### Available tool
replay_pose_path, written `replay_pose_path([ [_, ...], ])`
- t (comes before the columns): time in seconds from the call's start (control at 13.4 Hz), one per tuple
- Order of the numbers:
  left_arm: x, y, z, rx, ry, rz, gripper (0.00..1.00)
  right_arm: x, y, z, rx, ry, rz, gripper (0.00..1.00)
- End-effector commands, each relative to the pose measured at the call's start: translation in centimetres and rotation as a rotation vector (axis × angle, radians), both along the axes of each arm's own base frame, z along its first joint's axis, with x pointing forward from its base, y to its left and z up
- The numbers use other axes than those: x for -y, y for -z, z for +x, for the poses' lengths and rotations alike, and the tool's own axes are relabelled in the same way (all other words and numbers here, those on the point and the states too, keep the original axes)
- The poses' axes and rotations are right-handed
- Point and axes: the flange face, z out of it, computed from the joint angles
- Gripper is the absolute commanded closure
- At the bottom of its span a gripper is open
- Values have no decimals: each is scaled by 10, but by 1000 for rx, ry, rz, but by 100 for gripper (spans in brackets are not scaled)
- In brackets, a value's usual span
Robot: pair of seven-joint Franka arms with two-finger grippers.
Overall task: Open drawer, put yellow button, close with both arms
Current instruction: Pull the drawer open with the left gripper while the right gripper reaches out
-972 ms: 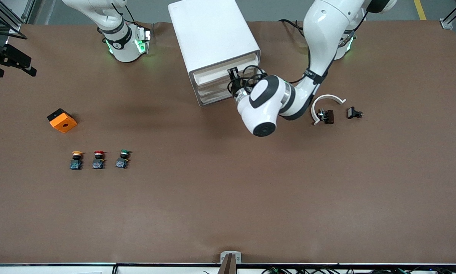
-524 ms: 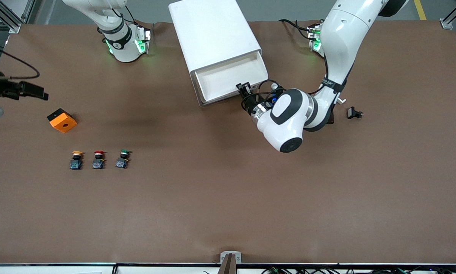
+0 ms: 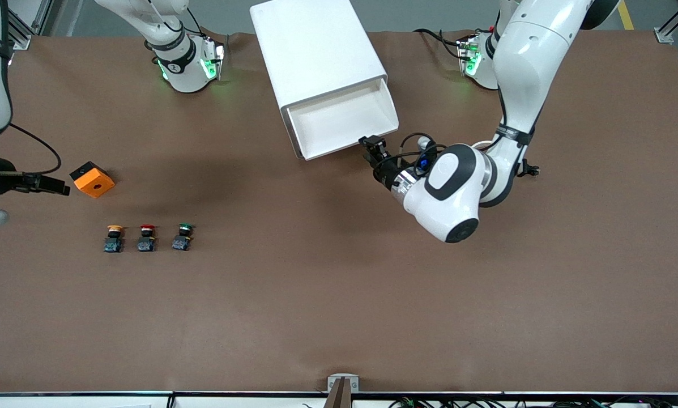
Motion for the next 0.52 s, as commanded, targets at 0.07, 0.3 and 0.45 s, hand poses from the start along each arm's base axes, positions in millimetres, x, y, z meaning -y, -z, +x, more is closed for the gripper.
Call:
replay_pose_path([
  [0.07, -6, -26, 18, 40, -18, -13, 0, 12, 75, 3, 112, -12, -38, 0],
  [0.3, -51, -60, 55, 123, -43, -47, 0, 14, 132, 10, 175, -19, -59, 0],
  [0.45, -91, -72, 71, 161, -20, -127, 0, 7, 161, 16, 187, -32, -63, 0],
])
